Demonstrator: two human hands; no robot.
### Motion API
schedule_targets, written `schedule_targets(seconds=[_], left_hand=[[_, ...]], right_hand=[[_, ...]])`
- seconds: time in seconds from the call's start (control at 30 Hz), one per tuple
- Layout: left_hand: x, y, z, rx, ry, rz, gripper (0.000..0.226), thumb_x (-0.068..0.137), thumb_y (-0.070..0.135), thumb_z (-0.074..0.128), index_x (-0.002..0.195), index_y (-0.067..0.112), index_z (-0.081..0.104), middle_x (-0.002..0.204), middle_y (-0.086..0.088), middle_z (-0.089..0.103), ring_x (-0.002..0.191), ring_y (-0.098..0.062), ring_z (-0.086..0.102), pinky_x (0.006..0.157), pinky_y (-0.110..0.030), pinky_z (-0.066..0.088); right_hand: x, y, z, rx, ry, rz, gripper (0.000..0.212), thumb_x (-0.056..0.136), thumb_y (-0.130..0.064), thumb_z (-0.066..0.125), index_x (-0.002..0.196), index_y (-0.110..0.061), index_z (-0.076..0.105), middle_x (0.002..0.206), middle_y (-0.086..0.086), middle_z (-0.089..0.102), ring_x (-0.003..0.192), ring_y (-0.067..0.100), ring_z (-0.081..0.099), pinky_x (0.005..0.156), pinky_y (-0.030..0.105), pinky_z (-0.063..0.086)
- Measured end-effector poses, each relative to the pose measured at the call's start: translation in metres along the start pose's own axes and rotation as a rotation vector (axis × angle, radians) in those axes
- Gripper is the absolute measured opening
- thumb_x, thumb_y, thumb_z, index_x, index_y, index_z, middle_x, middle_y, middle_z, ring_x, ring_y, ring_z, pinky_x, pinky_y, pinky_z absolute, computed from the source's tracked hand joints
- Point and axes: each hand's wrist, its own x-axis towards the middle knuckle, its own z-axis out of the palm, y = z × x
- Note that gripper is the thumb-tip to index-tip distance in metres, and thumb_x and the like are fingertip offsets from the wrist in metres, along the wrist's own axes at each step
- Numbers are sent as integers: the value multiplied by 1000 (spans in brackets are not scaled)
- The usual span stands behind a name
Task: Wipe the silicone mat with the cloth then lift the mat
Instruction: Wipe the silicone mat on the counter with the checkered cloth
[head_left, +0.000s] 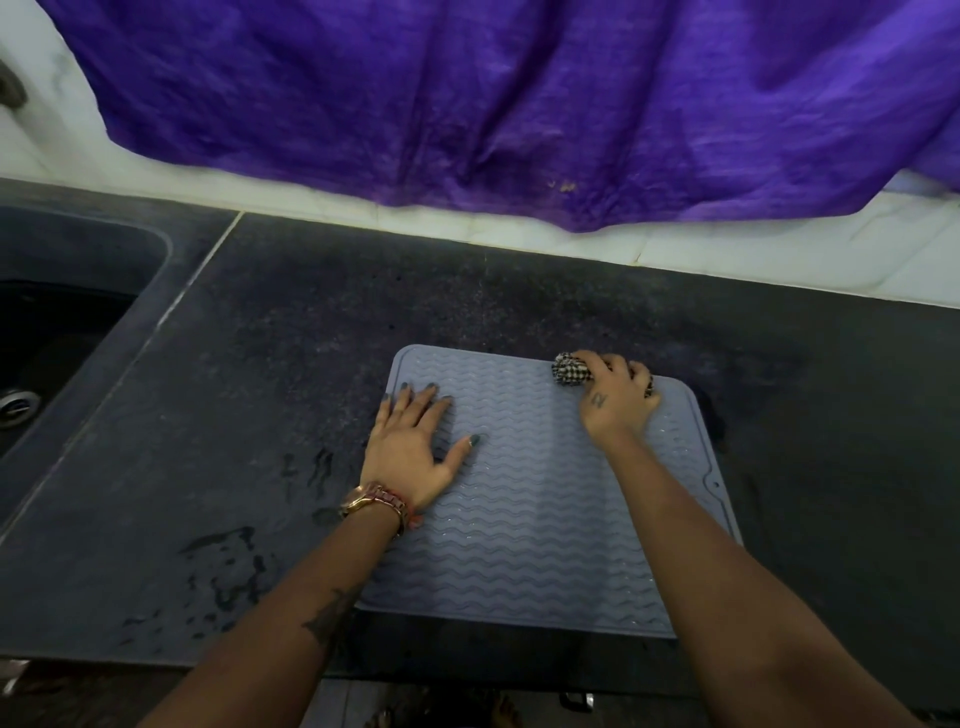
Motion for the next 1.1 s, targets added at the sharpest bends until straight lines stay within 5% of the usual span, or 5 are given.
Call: schedule_targets(seconds=[0.37,1.1], left_hand=[[0,1,-2,-22,18,-2,84,76,74,13,141,26,37,152,5,29,144,-17,12,119,-38,2],[-2,-4,-2,-187,107,18,81,81,69,24,144,18,29,152,-5,27,142,-20,19,118,-35,9]], right_hand=[[-3,-52,15,-89,-28,-124,48,88,-15,48,125,-45,46,130,-3,50,116,30,35,85,43,28],[-7,-149,26,-184,-269,-469,45,95,-28,45,136,-43,34,136,1,42,122,34,31,95,54,32]])
